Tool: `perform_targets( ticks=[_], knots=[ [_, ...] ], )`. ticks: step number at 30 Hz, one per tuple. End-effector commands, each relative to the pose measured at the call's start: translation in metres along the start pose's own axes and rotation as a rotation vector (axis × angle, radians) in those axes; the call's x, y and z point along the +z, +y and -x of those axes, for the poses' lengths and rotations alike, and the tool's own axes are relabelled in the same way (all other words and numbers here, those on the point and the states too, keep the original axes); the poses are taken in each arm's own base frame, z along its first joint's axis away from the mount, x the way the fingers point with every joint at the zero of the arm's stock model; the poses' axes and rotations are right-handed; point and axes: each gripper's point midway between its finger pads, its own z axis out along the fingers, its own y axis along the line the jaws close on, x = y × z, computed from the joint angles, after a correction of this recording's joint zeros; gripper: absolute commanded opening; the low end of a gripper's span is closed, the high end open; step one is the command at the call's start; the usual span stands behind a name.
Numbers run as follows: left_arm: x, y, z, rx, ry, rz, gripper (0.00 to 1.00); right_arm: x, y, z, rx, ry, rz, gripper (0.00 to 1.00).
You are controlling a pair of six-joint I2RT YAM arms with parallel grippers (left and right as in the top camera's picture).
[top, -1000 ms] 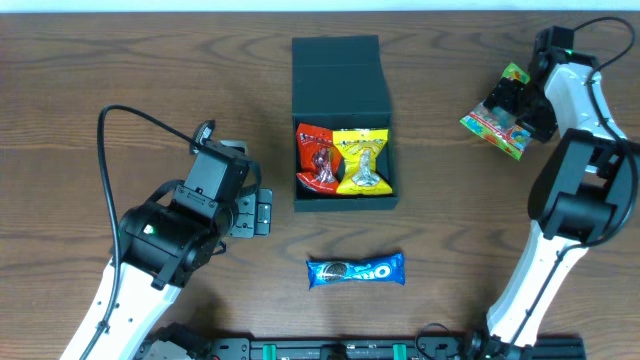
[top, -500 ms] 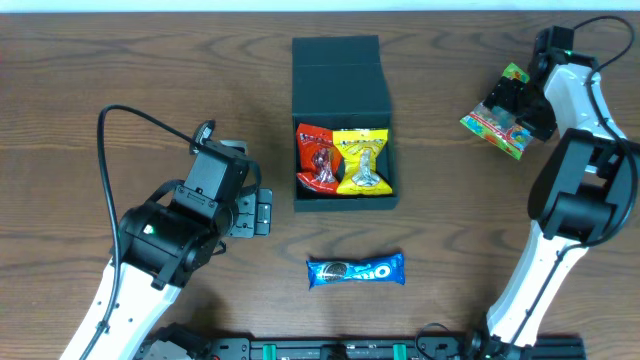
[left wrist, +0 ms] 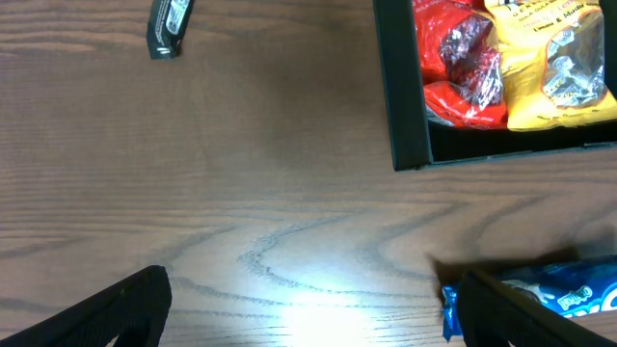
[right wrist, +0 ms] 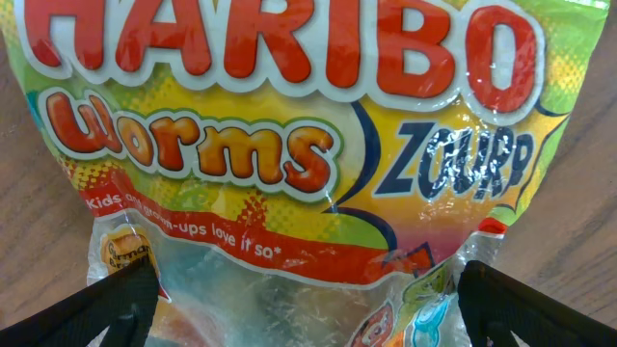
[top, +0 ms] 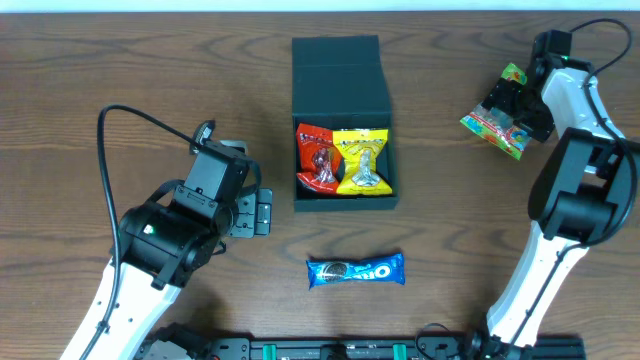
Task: Pack container
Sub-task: 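Lift the Haribo bag with right gripper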
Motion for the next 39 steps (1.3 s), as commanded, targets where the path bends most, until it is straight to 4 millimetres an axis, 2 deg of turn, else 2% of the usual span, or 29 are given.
perform_targets(
  ticks=[1, 3, 4, 5, 6, 10, 15, 19, 24, 26, 27, 32, 35, 39],
  knots=[
    [-0.001, 0.002, 0.001, 0.008, -0.007, 0.010, 0.95, 0.019, -0.010, -0.019, -0.015, 0.066, -0.035, 0.99],
    [-0.001, 0.002, 0.001, 0.008, -0.007, 0.010, 0.95, 0.018, -0.008, -0.020, -0.014, 0.070, -0.023, 0.96],
    [-0.001, 0.002, 0.001, 0.008, -0.007, 0.010, 0.95, 0.018, -0.007, -0.021, -0.014, 0.074, -0.013, 0.90],
    [-0.001, 0.002, 0.001, 0.008, -0.007, 0.010, 0.95, 0.018, -0.005, -0.021, -0.013, 0.078, -0.005, 0.80],
    [-0.001, 0.002, 0.001, 0.008, -0.007, 0.010, 0.95, 0.018, -0.004, -0.022, -0.012, 0.080, 0.002, 0.76],
    [-0.001, 0.002, 0.001, 0.008, -0.007, 0.010, 0.95, 0.018, -0.002, -0.022, -0.012, 0.082, 0.015, 0.71],
    [-0.001, 0.002, 0.001, 0.008, -0.007, 0.010, 0.95, 0.018, 0.000, -0.023, -0.012, 0.086, 0.022, 0.57],
    [-0.001, 0.002, 0.001, 0.008, -0.007, 0.010, 0.95, 0.017, 0.010, -0.026, -0.009, 0.109, 0.086, 0.49],
    [-0.001, 0.002, 0.001, 0.009, -0.007, 0.010, 0.95, 0.011, 0.024, -0.024, -0.007, 0.118, 0.159, 0.33],
    [-0.001, 0.002, 0.001, 0.008, -0.007, 0.010, 0.96, 0.003, 0.028, -0.022, -0.008, 0.108, 0.183, 0.22],
    [-0.001, 0.002, 0.001, 0.008, -0.007, 0.010, 0.95, -0.001, 0.029, -0.019, -0.008, 0.098, 0.190, 0.20],
    [-0.001, 0.002, 0.001, 0.008, -0.007, 0.010, 0.95, -0.031, 0.032, -0.007, -0.011, 0.037, 0.215, 0.15],
    [-0.001, 0.002, 0.001, 0.009, -0.007, 0.010, 0.95, -0.055, 0.033, -0.001, -0.014, 0.000, 0.232, 0.05],
    [-0.001, 0.003, 0.001, 0.008, -0.007, 0.010, 0.95, -0.081, 0.033, -0.003, -0.015, -0.012, 0.251, 0.02]
  ],
)
